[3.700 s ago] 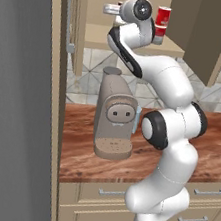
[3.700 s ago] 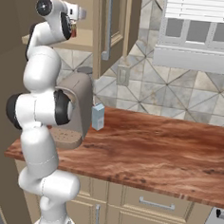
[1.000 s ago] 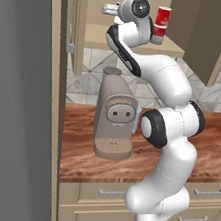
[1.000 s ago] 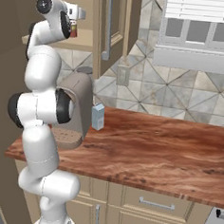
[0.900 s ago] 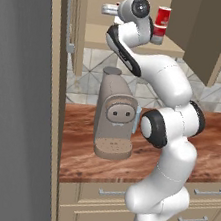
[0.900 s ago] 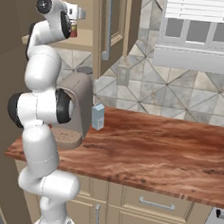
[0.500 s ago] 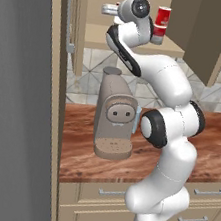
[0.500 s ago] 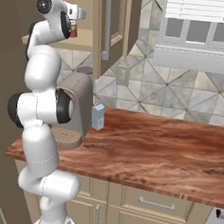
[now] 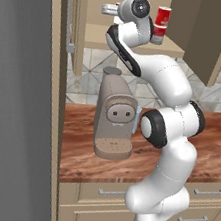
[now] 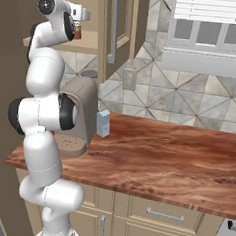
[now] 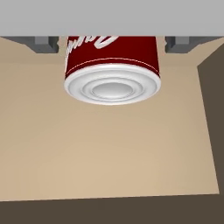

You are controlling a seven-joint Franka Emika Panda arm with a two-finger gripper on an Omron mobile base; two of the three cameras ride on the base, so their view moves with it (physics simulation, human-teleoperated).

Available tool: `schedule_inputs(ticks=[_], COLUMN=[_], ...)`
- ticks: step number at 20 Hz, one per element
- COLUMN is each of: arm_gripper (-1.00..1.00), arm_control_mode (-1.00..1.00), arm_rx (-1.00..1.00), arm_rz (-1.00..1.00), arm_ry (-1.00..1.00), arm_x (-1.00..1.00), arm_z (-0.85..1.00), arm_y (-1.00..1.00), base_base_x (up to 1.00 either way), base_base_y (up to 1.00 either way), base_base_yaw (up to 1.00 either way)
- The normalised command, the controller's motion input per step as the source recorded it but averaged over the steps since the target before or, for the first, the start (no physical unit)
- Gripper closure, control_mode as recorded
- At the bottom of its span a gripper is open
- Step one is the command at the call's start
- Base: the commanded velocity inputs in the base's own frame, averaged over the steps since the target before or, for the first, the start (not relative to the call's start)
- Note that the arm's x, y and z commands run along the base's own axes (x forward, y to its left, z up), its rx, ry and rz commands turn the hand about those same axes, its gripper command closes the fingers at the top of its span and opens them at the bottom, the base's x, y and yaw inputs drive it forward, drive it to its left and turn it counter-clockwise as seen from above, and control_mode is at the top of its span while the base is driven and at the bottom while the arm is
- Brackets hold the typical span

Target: Stack two cans on top of the other two cans in the cabinet.

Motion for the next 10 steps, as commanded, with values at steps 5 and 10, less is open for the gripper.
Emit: schedule_inputs(ticks=[5, 10], arm_gripper=[-1.00, -1.00], arm_control_mode=[-1.00, -1.00], arm_rx=[0.00, 0.00], arm_rz=[0.00, 0.00], arm_ry=[0.00, -0.02], arm_x=[-0.02, -0.37], arm_z=[0.00, 0.00], arm_y=[-0.13, -0.26], base_base_x=[0.00, 0.00], base_base_y=[0.00, 0.00], base_base_yaw=[0.00, 0.00])
